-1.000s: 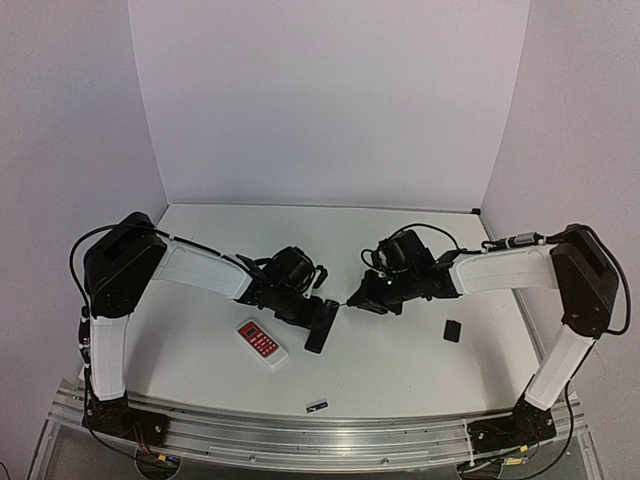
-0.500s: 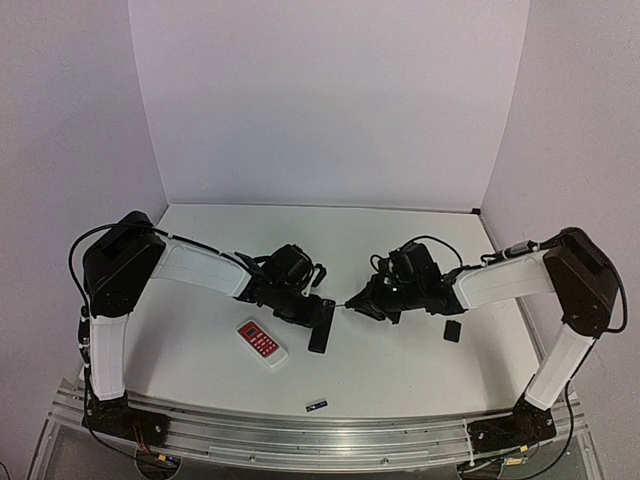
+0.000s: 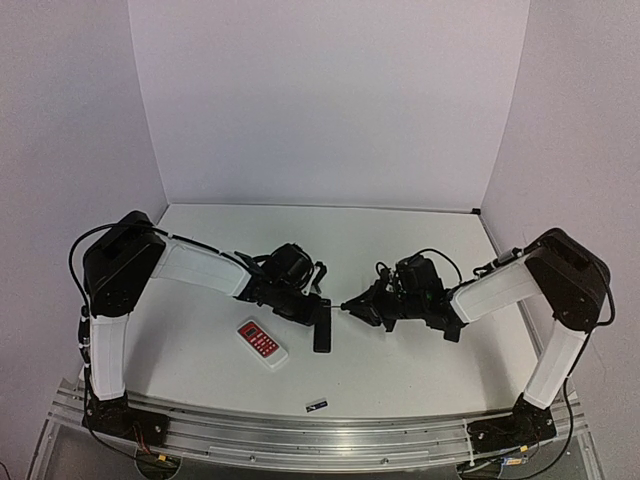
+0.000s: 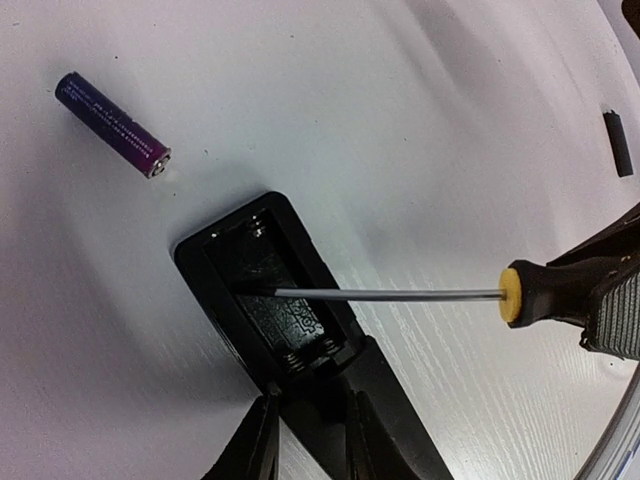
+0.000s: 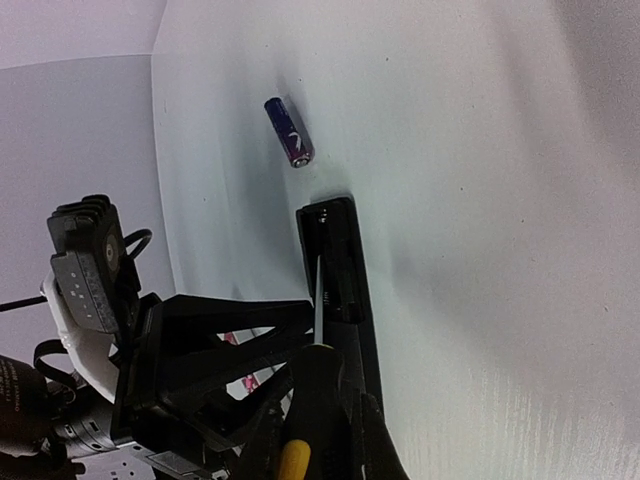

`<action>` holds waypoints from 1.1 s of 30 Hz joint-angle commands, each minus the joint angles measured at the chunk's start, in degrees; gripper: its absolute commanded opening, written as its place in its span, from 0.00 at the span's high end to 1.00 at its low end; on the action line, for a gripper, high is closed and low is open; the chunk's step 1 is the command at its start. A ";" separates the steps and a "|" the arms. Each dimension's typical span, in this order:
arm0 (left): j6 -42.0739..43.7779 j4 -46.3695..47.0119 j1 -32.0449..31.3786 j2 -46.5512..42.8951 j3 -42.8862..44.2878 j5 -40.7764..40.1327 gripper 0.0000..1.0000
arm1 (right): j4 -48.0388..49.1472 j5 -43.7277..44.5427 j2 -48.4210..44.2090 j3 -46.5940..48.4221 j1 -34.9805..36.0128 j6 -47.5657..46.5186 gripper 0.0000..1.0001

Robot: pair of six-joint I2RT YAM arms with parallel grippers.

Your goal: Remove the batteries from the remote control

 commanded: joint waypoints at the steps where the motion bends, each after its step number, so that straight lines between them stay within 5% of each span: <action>1: 1.84 -8.74 -0.84 7.65 -4.52 -3.80 0.77 | 12.62 -6.40 -1.89 0.92 1.82 1.89 1.00; 13: -1.63 -9.11 -0.84 4.20 -1.62 -5.37 0.63 | -18.77 9.91 -22.07 2.10 1.81 -16.53 1.00; 24: -4.54 -4.32 -0.88 2.59 -1.04 6.64 0.47 | -42.21 32.40 -41.14 -2.92 1.81 -16.22 1.00; 33: -8.76 0.24 -1.69 2.85 -2.06 12.93 0.34 | -48.53 41.97 -50.68 -6.62 1.81 -18.01 1.00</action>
